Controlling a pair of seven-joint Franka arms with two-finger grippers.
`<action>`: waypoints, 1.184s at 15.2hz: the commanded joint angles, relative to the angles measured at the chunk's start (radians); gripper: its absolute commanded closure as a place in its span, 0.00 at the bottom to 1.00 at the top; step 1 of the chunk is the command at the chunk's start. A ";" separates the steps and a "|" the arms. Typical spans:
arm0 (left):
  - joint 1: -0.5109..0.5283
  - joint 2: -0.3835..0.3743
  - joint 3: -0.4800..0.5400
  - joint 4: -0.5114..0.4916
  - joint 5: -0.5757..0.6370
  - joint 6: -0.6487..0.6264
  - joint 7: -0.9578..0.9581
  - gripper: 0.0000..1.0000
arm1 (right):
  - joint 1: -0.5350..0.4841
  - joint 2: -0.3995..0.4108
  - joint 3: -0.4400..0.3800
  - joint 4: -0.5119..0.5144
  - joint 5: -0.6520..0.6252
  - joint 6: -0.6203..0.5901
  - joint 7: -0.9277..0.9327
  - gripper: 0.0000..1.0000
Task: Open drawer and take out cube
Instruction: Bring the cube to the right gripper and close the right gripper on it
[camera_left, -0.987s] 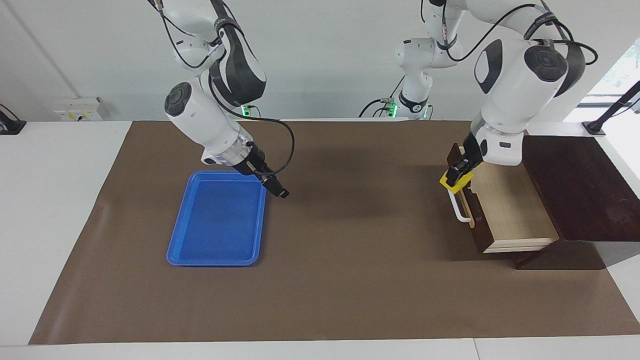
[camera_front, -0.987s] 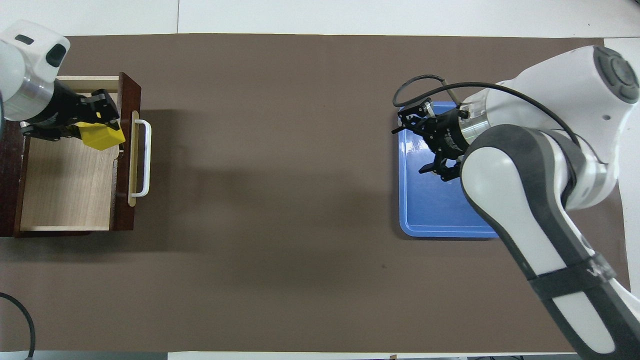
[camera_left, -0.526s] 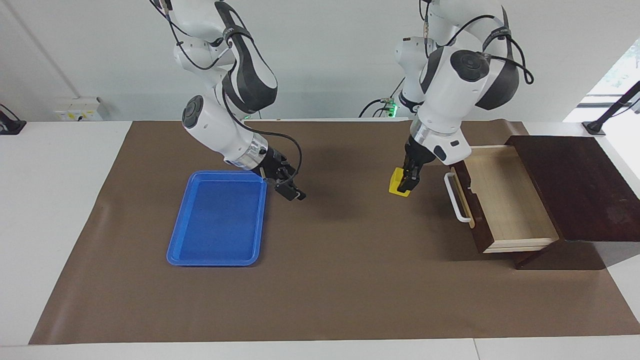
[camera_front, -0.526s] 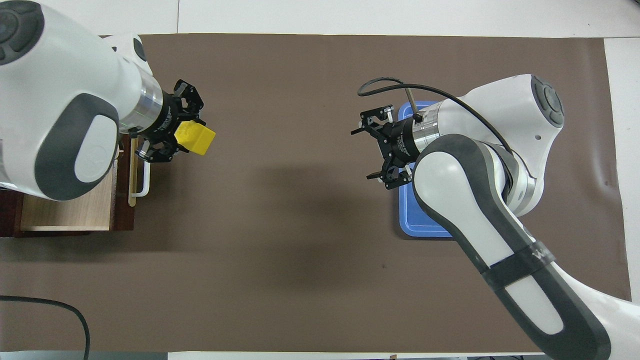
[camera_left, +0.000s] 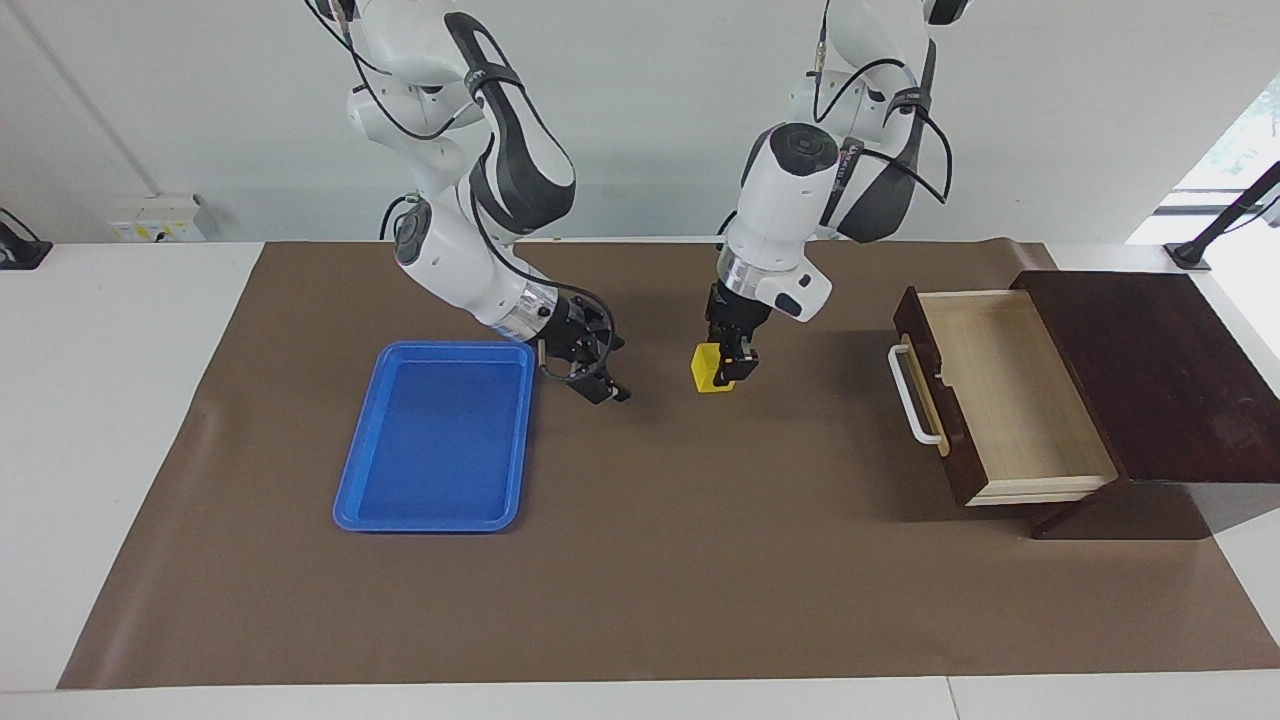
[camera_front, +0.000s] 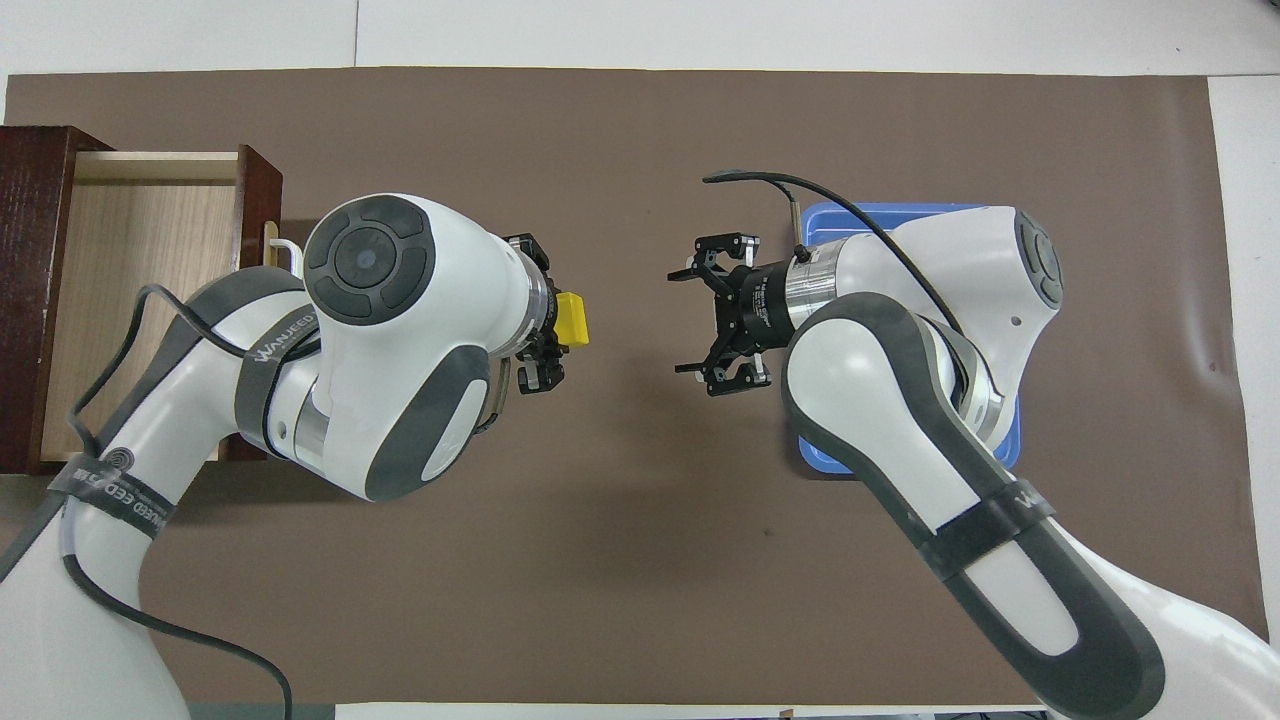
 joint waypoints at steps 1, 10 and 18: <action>-0.030 -0.031 0.017 -0.038 -0.052 0.078 -0.023 0.94 | 0.010 0.032 0.000 0.000 0.053 0.031 0.002 0.00; -0.073 -0.041 0.017 -0.092 -0.053 0.118 0.016 0.94 | 0.085 0.083 -0.002 0.071 0.086 0.059 -0.004 0.00; -0.074 -0.043 0.016 -0.094 -0.053 0.113 0.040 0.94 | 0.104 0.090 -0.002 0.064 0.079 0.097 -0.006 0.00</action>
